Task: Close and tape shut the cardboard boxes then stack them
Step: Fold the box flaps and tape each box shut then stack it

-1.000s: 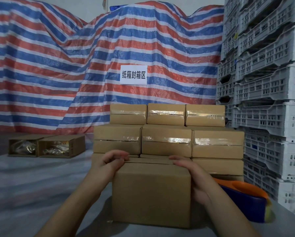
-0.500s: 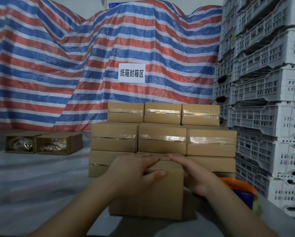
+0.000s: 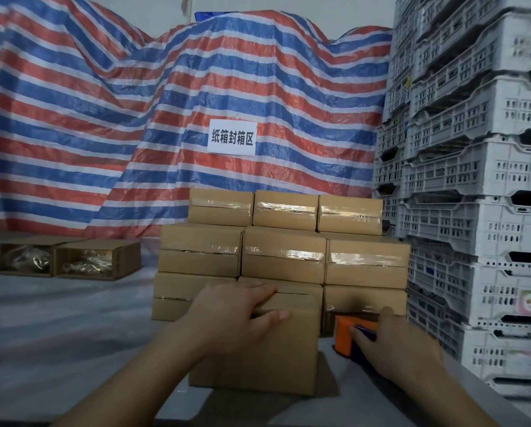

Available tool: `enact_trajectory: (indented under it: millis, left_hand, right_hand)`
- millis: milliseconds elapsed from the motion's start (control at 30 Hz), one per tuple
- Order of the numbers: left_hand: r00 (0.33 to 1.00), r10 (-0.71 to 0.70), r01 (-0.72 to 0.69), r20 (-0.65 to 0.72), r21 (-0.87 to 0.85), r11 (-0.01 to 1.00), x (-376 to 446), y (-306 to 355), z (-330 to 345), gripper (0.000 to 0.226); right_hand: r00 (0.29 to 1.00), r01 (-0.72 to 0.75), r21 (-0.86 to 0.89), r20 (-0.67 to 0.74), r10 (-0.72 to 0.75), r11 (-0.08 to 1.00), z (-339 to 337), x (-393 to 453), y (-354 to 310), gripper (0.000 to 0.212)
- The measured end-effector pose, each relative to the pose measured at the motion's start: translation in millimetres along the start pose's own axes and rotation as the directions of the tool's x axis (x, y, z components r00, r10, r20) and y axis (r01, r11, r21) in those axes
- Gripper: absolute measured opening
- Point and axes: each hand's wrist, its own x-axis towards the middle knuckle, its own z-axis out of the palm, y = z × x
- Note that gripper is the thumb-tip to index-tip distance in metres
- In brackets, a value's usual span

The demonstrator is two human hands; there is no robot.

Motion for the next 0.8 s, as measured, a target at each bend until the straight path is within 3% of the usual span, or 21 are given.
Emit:
enact_trajectory:
  millis: [200, 367, 467, 567, 633, 733, 800]
  left_hand:
    - [1.0, -0.018, 0.018, 0.014, 0.001, 1.0, -1.6, 0.4, -1.7, 0.075]
    - [0.992, -0.06, 0.094, 0.111, -0.337, 0.937, -3.4, -5.5, -13.5, 0.065]
    - [0.981, -0.075, 0.165, 0.176, -0.575, 0.801, -1.8, -9.5, -24.3, 0.059]
    - [0.975, -0.121, 0.218, 0.185, -0.727, 0.651, 3.8, -16.7, -32.0, 0.043]
    - [0.97, -0.15, 0.243, 0.192, -0.809, 0.534, 10.8, -24.6, -32.0, 0.051]
    - [0.934, -0.271, 0.328, 0.233, -0.859, 0.393, 10.8, -38.9, -25.8, 0.067]
    - [0.933, -0.287, 0.315, 0.215, -0.874, 0.37, 13.3, -35.2, -34.2, 0.067]
  right_hand:
    - [0.99, -0.049, -0.152, -0.141, 0.027, 0.987, 11.1, -4.4, 3.9, 0.066]
    - [0.994, -0.037, -0.078, -0.107, 0.029, 0.996, -0.7, 2.5, 4.3, 0.07]
    - [0.986, -0.029, 0.13, -0.158, 0.05, 0.991, -34.9, 13.7, -2.1, 0.089]
    - [0.979, 0.094, 0.406, -0.205, -0.01, 0.909, -83.0, 27.1, -21.5, 0.093]
    - [0.985, 0.167, 0.566, -0.136, -0.109, 0.807, -113.8, 32.1, -44.9, 0.086]
    - [0.972, 0.136, 0.686, 0.046, -0.229, 0.714, -145.4, 41.5, -85.7, 0.078]
    - [0.944, 0.119, 0.717, 0.132, -0.301, 0.687, -152.0, 49.2, -110.8, 0.077]
